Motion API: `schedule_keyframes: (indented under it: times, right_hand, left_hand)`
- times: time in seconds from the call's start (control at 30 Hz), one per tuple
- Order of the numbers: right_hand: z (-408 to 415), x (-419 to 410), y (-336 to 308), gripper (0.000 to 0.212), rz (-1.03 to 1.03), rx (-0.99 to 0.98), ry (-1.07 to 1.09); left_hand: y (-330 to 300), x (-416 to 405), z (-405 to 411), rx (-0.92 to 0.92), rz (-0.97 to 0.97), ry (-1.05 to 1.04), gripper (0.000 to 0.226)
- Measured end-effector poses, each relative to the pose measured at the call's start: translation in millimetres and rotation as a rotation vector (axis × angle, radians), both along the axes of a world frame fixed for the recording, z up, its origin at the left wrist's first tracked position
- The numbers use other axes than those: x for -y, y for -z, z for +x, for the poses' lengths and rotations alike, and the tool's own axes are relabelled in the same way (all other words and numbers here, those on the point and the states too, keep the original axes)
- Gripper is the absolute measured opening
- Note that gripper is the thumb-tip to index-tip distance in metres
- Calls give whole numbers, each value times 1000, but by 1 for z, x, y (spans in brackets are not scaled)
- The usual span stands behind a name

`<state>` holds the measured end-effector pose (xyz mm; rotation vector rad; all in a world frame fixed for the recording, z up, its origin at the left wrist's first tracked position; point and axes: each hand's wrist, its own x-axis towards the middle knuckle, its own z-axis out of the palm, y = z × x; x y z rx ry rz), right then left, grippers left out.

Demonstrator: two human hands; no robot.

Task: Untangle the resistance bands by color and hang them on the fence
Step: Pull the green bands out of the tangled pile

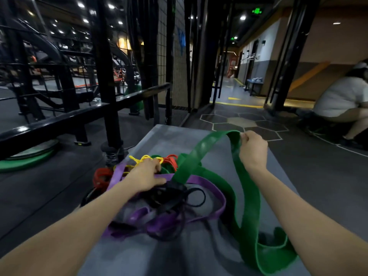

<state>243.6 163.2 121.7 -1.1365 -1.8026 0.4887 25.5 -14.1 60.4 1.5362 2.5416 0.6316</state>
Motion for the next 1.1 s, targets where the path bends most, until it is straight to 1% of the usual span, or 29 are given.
schedule_keyframes:
  times: [0.03,0.07,0.1,0.13,0.2,0.33,0.4,0.47,0.5,0.57,0.63,0.67,0.73,0.8,0.83,0.93,1.0,1.1]
  right_hand:
    - [4,-1,3,36,2,4,0]
    - [9,-3,5,36,-5,2,6]
    - [14,-5,6,36,-13,-3,15]
    - [20,-8,7,34,-18,-8,26]
    - [33,-15,11,31,-11,-2,46]
    - [51,-26,25,30,-7,75,67]
    - [54,-29,35,31,-24,139,81]
    - [55,-31,46,32,-77,218,80]
    - [54,-31,52,29,-105,258,69]
    - [50,-25,56,25,-119,344,38]
    - [39,-12,48,25,-15,382,-39]
    - [30,-3,41,30,60,374,-120]
    - [7,21,23,48,192,373,-351]
    - [-19,40,14,59,245,449,-560]
    - [-31,46,14,60,225,482,-628]
    - [-49,53,18,51,122,468,-730]
    - [-54,57,22,41,139,462,-755]
    - [-56,66,18,41,169,394,-760]
  left_hand:
    - [5,-12,8,35,74,0,38]
    - [12,-23,16,76,83,13,47]
    - [19,-32,24,119,58,35,56]
    - [28,-39,30,152,23,45,60]
    - [42,-50,36,198,4,42,56]
    - [54,-56,32,403,143,19,38]
    - [49,-51,27,458,190,33,27]
    - [41,-46,22,471,247,52,9]
    - [35,-44,19,448,277,65,8]
    - [23,-42,12,380,308,90,24]
    - [10,-40,9,345,319,120,22]
    - [3,-41,10,325,308,147,18]
    - [-9,-43,14,301,316,218,19]
    - [-21,-43,19,321,359,265,19]
    - [-26,-41,20,323,378,283,18]
    - [-28,-29,16,327,380,268,13]
    - [-20,-21,12,361,391,275,10]
    - [0,-17,8,484,424,272,5]
